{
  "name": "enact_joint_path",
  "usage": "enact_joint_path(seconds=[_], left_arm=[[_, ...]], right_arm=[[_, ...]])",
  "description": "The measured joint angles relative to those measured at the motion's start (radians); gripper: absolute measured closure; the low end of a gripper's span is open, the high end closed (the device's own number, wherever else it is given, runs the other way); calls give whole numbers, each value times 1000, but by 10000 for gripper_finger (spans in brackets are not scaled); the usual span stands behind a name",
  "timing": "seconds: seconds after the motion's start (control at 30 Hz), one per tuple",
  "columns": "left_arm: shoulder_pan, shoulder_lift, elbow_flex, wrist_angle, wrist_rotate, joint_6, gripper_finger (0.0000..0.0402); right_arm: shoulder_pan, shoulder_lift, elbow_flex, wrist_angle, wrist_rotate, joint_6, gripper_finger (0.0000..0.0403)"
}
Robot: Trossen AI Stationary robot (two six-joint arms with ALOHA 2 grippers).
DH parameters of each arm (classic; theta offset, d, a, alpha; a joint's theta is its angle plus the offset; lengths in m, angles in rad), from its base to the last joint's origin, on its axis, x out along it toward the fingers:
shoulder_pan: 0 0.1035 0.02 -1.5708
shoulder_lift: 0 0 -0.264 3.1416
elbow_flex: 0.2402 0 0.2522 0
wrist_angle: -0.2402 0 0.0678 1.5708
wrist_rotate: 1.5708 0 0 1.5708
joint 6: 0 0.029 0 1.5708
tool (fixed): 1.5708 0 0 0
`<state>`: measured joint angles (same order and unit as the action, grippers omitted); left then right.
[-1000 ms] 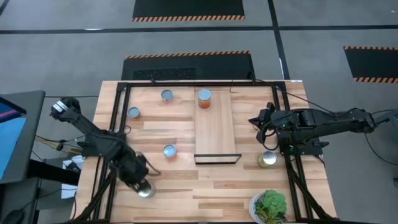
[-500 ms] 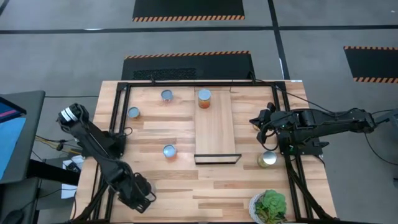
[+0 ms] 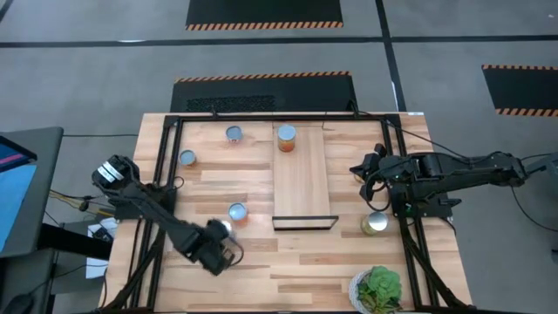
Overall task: Pick and place cans onto a shelf
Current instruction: Put the canned tomatoes on the shelf
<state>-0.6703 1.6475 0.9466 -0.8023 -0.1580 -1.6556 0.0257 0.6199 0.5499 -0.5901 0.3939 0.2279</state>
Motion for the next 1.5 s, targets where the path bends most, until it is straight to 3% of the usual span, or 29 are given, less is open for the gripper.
enact_joint_path(seconds=[0.17,0.3,0.5,0.67,0.8,1.07,1.3,1.5], left_arm=[[114,-29,0,-51,-165,144,327],[177,-66,41,-84,-131,238,327],[170,-115,190,-188,-36,330,327],[167,-122,332,-302,-229,485,327],[191,-122,357,-307,-332,688,327],[303,-122,318,-308,-211,860,307],[364,-122,314,-303,-114,882,274],[374,-87,315,-282,-99,858,267]], right_arm=[[0,0,0,3,0,0,375],[0,0,0,2,0,1,375],[0,2,0,-3,-1,1,375],[0,2,0,-4,-1,0,375],[0,2,0,-4,-3,0,375],[0,2,0,-4,-3,0,375],[0,2,0,-4,-3,0,375],[0,2,0,-4,-3,-4,375]])
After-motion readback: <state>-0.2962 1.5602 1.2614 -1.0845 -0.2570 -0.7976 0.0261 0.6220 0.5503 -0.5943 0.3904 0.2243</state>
